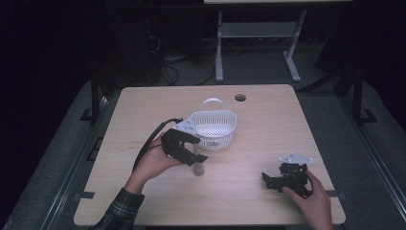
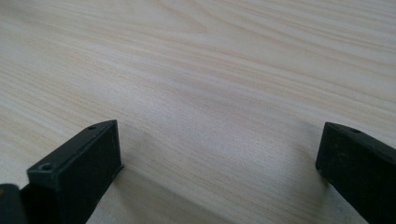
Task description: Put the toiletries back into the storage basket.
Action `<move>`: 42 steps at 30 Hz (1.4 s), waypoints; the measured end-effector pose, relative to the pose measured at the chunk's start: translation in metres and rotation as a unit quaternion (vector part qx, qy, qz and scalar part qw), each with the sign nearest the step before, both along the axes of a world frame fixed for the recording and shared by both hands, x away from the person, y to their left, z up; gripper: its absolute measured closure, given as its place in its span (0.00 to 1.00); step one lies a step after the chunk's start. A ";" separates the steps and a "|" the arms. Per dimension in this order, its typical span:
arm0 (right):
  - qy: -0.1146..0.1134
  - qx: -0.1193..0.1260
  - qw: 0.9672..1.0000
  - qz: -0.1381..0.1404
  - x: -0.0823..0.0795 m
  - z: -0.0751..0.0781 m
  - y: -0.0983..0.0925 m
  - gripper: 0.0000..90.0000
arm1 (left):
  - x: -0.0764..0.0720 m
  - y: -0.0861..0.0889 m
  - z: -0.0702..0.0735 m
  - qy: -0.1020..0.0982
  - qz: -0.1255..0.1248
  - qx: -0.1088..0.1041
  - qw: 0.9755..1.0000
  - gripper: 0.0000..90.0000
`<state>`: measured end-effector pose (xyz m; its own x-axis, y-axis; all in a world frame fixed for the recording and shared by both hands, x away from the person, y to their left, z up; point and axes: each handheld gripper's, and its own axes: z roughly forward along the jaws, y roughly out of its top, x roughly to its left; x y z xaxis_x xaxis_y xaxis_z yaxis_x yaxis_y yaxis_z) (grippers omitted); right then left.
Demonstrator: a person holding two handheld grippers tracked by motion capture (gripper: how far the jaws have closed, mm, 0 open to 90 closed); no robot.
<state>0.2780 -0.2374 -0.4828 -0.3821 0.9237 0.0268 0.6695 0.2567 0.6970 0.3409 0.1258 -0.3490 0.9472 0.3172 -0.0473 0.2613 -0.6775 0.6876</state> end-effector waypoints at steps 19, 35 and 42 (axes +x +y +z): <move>-0.001 0.000 1.000 0.000 0.000 0.000 0.000 0.00 | 0.002 0.013 0.014 -0.007 0.040 -0.015 0.999 0.33; 0.000 0.000 1.000 0.000 0.000 0.000 0.000 0.00 | 0.006 0.021 0.031 -0.019 0.063 -0.020 0.998 0.33; 0.000 0.000 1.000 0.000 0.000 0.000 0.000 0.00 | 0.008 0.024 0.035 -0.019 0.074 -0.029 0.997 0.33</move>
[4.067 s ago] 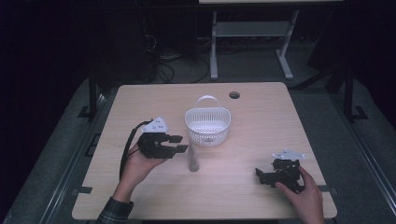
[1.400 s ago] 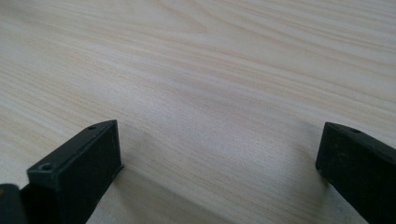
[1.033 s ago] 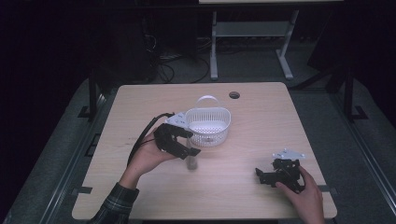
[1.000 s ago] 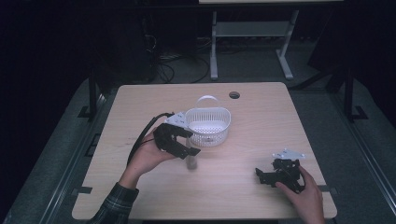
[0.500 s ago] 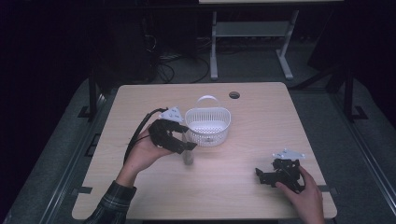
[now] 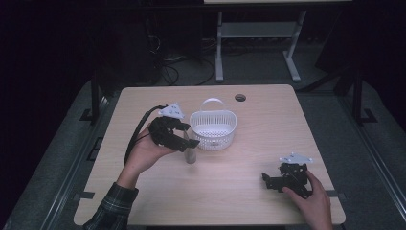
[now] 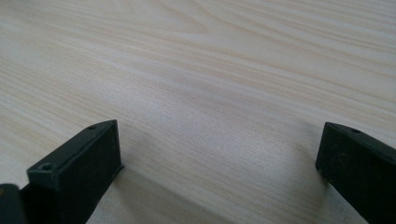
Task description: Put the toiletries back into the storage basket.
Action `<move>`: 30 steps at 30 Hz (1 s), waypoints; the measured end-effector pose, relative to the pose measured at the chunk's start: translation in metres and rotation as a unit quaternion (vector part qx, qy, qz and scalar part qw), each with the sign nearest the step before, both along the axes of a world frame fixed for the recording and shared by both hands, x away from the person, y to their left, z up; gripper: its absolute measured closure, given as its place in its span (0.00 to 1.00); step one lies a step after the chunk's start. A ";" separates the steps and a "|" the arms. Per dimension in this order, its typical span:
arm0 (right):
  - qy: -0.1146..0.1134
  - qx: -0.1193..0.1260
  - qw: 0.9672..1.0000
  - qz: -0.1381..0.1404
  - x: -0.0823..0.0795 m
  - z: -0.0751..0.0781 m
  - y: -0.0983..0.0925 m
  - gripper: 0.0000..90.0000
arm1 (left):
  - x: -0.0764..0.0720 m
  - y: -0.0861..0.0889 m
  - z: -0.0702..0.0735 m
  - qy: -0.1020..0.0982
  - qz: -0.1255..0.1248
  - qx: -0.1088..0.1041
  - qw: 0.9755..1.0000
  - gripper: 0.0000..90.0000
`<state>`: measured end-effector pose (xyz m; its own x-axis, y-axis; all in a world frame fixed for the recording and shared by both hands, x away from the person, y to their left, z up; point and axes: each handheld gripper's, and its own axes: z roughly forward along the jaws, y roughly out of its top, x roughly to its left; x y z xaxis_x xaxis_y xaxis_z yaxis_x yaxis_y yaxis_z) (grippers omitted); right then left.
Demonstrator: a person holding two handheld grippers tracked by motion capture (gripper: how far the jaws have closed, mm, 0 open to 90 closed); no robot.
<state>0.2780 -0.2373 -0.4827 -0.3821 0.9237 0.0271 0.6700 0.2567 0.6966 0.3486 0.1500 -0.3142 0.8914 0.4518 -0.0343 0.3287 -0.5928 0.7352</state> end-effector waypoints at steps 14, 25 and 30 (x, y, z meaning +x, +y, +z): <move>0.000 0.000 1.000 0.000 0.000 0.000 0.000 0.00 | 0.001 0.013 0.015 -0.005 0.020 -0.009 1.000 0.33; 0.000 0.000 1.000 0.000 0.000 0.000 0.000 0.00 | 0.010 0.026 0.027 -0.009 0.046 -0.015 0.999 0.33; 0.000 0.000 1.000 0.000 0.000 0.000 0.000 0.00 | 0.014 0.025 0.033 -0.013 0.058 -0.013 0.998 0.33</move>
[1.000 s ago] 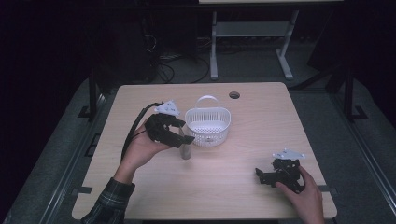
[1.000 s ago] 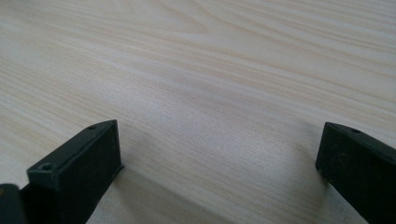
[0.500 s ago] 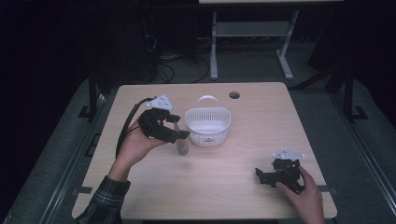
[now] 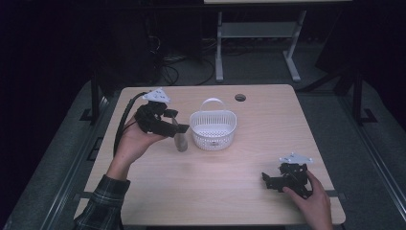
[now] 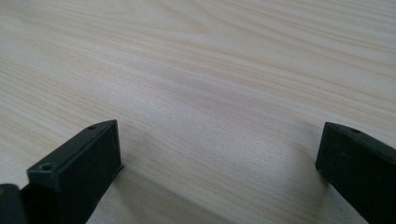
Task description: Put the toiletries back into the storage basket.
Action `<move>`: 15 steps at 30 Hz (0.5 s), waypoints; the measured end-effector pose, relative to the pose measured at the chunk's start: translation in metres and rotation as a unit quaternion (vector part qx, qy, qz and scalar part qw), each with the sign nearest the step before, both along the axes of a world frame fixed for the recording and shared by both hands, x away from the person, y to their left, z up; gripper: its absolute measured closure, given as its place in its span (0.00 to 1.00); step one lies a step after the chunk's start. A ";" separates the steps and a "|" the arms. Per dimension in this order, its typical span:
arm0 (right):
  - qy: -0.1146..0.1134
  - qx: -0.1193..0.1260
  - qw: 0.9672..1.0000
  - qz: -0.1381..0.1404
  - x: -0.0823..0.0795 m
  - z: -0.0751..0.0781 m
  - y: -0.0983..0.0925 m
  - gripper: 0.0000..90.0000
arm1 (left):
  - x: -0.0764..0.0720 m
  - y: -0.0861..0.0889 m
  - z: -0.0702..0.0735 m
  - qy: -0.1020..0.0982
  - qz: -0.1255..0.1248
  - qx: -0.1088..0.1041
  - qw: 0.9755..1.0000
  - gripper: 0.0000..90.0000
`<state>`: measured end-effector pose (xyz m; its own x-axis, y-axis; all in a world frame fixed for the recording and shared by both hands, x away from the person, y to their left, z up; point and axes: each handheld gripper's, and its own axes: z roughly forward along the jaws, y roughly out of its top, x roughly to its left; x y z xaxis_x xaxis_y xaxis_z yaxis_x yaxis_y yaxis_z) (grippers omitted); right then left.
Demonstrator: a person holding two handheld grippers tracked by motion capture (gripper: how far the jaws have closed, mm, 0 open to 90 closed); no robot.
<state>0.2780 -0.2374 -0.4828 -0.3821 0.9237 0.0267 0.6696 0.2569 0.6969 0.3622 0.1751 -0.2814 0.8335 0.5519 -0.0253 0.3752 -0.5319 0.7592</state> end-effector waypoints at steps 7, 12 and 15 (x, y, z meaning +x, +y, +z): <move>0.000 0.000 1.000 0.000 0.000 0.000 0.000 0.00 | 0.005 -0.003 0.013 -0.007 0.007 0.000 1.000 0.33; 0.000 0.000 1.000 0.000 0.000 0.000 0.000 0.00 | 0.009 -0.007 0.020 -0.012 0.012 -0.003 1.000 0.33; 0.000 0.000 1.000 0.000 0.000 0.000 0.000 0.00 | 0.011 -0.009 0.024 -0.014 0.012 -0.002 1.000 0.33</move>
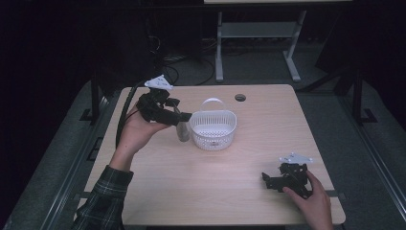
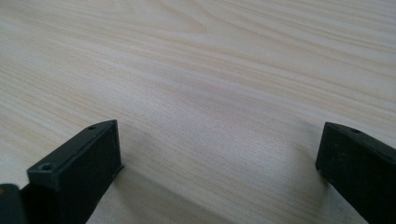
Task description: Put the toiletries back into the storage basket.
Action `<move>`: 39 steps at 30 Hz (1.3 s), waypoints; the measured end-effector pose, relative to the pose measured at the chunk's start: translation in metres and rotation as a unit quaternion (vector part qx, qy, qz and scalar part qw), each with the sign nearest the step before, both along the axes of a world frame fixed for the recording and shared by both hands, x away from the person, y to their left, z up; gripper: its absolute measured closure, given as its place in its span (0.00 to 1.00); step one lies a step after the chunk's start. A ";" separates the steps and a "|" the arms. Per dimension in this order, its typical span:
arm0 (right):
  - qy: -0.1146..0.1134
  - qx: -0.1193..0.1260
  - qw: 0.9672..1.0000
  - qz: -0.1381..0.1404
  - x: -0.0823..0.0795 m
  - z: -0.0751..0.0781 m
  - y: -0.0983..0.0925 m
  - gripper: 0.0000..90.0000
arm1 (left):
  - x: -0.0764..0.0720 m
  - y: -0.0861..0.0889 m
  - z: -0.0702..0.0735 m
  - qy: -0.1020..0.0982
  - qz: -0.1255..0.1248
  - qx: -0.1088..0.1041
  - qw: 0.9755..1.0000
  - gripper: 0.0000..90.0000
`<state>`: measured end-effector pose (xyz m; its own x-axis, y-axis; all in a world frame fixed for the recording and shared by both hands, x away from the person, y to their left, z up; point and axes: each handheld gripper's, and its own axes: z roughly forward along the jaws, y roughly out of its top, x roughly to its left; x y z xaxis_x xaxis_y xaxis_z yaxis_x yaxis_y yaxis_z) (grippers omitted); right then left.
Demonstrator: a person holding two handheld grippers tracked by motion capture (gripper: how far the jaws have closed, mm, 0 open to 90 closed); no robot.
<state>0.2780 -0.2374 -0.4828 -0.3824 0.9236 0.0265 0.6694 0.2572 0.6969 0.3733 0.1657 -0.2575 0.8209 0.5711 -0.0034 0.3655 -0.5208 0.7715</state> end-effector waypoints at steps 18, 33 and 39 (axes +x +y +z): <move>0.000 0.000 1.000 0.000 0.000 0.000 0.000 0.00 | 0.016 -0.012 0.018 -0.005 0.005 -0.014 1.000 0.33; 0.000 0.001 1.000 -0.001 0.000 0.000 0.000 0.00 | 0.031 -0.034 0.026 -0.007 0.003 -0.014 1.000 0.33; 0.000 0.000 1.000 -0.001 0.000 0.000 0.000 0.00 | 0.038 -0.043 0.023 -0.004 0.005 -0.017 1.000 0.33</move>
<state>0.2780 -0.2373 -0.4828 -0.3812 0.9241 0.0275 0.6699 0.2556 0.6971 0.4109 0.1223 -0.2343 0.8148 0.5795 -0.0158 0.3645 -0.4909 0.7913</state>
